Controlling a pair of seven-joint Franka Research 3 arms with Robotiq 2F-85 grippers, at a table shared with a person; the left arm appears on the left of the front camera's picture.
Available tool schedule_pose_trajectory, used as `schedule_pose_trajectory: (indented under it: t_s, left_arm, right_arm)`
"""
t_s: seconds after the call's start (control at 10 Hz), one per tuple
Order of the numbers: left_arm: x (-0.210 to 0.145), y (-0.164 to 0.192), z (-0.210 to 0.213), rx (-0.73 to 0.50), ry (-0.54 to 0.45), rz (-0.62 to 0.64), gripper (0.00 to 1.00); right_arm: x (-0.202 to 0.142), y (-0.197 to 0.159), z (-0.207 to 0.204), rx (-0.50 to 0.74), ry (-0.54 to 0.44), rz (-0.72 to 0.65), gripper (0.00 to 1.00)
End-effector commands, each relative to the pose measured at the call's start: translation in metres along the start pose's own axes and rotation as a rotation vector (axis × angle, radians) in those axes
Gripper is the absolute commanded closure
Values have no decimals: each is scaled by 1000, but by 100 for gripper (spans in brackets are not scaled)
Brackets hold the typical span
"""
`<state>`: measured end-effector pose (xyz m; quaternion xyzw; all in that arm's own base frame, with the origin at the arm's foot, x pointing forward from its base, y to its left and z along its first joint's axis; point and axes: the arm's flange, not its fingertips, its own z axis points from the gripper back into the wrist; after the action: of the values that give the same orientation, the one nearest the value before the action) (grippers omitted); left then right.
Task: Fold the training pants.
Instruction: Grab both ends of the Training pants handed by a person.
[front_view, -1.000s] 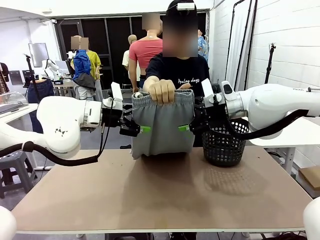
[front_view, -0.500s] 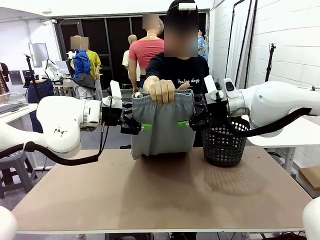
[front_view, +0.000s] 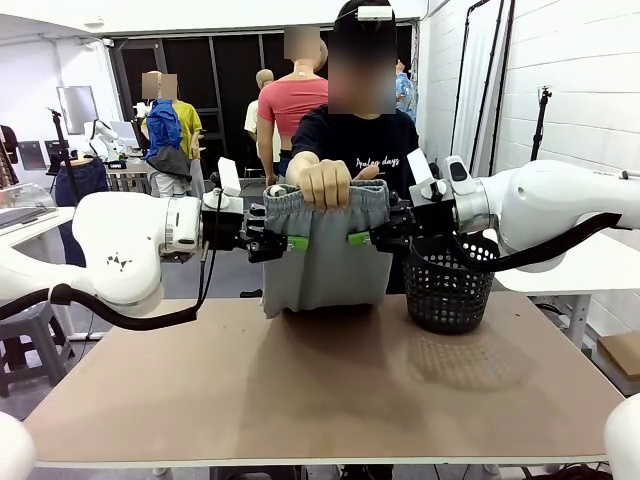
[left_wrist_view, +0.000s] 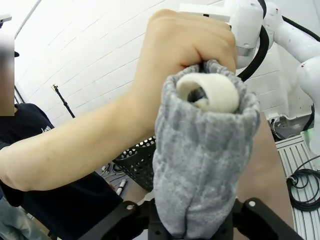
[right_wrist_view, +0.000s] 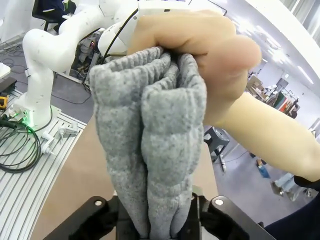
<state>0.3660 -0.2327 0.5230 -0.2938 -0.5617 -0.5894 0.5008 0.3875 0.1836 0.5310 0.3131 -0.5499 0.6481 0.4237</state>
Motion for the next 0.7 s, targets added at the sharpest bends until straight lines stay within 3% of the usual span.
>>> schedule_pose_trajectory:
  t_s: [0.0,0.4,0.6]
  left_arm:
    - [1,5,-4,-5,14,33,100]
    - [4,7,-3,-20,13,35,100]
    - [-1,16,-3,2,34,101,100]
  right_arm:
    - [0,-7,-6,3,6,-26,100]
    - [-1,-7,-8,22,5,-30,100]
    - [-1,-11,-10,-12,40,-23,100]
